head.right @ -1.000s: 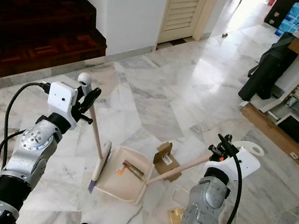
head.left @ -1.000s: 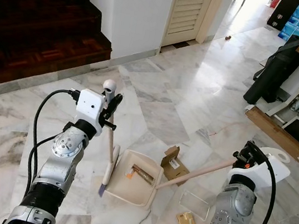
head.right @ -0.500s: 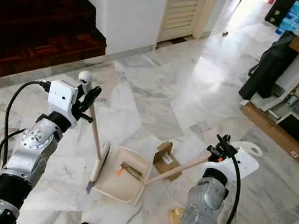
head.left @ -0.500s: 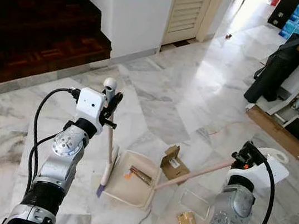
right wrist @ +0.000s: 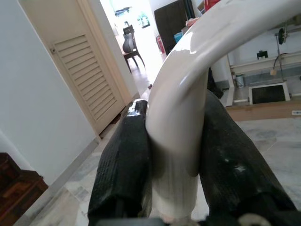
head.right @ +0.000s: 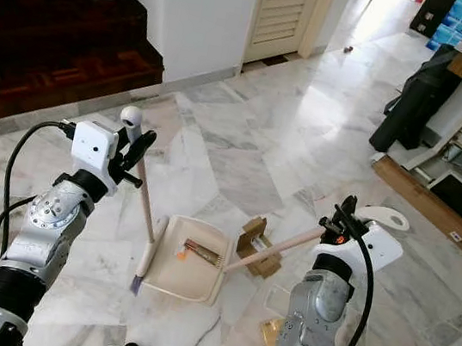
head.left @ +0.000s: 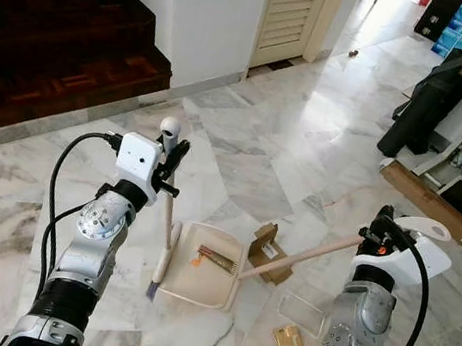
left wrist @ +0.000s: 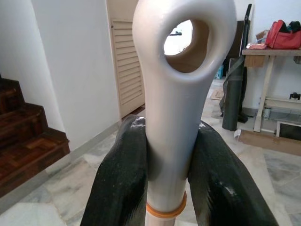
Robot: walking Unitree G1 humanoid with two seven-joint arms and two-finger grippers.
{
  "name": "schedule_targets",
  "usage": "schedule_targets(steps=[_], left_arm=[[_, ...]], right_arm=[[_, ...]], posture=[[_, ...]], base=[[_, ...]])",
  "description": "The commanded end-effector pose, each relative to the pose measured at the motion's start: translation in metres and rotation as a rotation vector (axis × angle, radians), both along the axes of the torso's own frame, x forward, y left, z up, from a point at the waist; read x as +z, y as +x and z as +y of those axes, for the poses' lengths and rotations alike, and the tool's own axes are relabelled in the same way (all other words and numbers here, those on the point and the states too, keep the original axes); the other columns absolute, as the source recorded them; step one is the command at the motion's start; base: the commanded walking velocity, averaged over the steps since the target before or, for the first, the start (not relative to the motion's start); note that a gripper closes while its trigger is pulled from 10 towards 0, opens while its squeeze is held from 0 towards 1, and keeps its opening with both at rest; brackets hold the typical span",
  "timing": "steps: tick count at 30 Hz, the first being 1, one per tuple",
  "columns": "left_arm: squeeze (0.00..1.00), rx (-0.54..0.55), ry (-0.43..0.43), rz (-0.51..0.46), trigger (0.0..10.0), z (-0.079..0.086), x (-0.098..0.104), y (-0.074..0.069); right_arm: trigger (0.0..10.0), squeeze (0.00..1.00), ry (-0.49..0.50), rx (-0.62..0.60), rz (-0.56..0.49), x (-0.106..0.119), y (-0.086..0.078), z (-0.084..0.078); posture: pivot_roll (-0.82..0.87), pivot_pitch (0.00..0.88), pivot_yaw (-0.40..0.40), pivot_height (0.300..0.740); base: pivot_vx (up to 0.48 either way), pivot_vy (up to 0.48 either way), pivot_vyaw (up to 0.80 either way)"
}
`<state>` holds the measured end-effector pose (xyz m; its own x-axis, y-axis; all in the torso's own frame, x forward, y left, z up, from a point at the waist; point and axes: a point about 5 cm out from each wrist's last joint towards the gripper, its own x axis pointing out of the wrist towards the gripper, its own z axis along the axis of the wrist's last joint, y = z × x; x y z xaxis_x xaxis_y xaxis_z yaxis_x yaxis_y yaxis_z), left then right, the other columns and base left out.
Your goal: Sweep floor
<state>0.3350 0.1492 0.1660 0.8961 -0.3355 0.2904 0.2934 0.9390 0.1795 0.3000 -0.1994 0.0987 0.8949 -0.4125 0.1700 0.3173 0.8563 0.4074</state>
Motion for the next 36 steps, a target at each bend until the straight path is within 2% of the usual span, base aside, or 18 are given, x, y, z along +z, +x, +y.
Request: schedule_targets(steps=[1, 4, 14, 20, 36], left_arm=[[0.00, -0.025, -0.025, -0.068, 10.0, -0.006, 0.015, -0.001], [0.00, -0.019, -0.018, -0.063, 10.0, -0.004, 0.015, -0.001], [0.00, -0.001, -0.008, -0.033, 10.0, -0.006, 0.008, -0.001], [0.00, 0.031, -0.021, -0.038, 10.0, -0.004, 0.007, -0.002], [0.00, 0.033, -0.028, -0.041, 10.0, -0.005, 0.008, -0.003]], right_arm=[[10.0, 0.00, 0.033, -0.047, -0.083, 0.012, -0.002, -0.006], [10.0, 0.00, 0.002, -0.053, -0.085, 0.014, -0.002, -0.006], [10.0, 0.00, 0.014, 0.003, -0.045, 0.008, 0.001, 0.001], [10.0, 0.00, -0.028, 0.018, -0.023, 0.007, 0.001, 0.003], [10.0, 0.00, -0.033, 0.015, -0.018, 0.007, 0.002, 0.004]], posture=[[0.17, 0.110, -0.067, 0.740], [0.17, 0.115, -0.067, 0.740], [0.16, 0.122, -0.072, 0.740], [0.16, 0.130, -0.074, 0.740], [0.16, 0.128, -0.071, 0.740]], base=[[0.000, 0.000, 0.00], [0.000, 0.000, 0.00], [0.000, 0.000, 0.00], [0.000, 0.000, 0.00], [0.000, 0.000, 0.77]])
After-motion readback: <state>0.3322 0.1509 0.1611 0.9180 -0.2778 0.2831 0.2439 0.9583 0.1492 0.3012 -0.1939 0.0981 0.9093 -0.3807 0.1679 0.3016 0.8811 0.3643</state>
